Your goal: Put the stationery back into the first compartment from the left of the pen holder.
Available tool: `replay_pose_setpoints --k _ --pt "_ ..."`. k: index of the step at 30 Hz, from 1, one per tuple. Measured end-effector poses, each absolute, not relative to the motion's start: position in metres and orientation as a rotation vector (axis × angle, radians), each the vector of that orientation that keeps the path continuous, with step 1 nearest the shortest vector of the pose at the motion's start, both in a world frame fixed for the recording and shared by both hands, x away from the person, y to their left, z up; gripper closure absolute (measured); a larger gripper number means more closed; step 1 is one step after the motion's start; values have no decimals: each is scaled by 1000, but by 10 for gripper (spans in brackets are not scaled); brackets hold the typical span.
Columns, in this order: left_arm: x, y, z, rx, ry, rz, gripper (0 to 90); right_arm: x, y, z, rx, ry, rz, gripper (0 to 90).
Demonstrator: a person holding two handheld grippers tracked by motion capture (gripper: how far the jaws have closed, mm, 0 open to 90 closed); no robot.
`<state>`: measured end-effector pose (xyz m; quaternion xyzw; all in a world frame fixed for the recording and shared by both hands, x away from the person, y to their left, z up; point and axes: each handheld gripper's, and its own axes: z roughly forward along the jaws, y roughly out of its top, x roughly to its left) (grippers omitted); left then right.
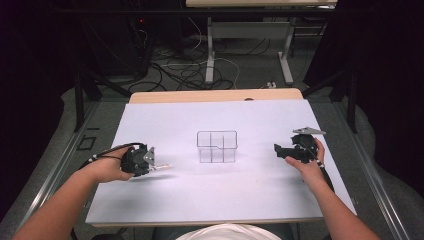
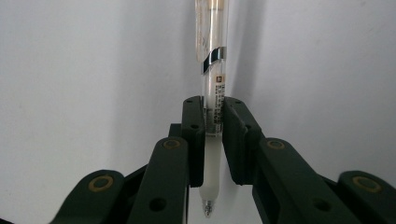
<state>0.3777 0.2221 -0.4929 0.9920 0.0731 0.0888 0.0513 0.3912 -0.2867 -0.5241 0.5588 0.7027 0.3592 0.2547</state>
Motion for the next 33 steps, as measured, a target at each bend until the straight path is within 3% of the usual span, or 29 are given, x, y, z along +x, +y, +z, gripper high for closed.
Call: replay_pose_setpoints --k 9,30,33 --pt "372 197 -474 2960 285 173 794 391 -285 -522 1499 1916 972 103" --pt "383 187 -449 2611 538 -16 794 382 -262 -509 1268 2076 1040 408" --pt "382 186 -445 2597 566 -19 795 383 -259 -509 1210 2127 1061 420"
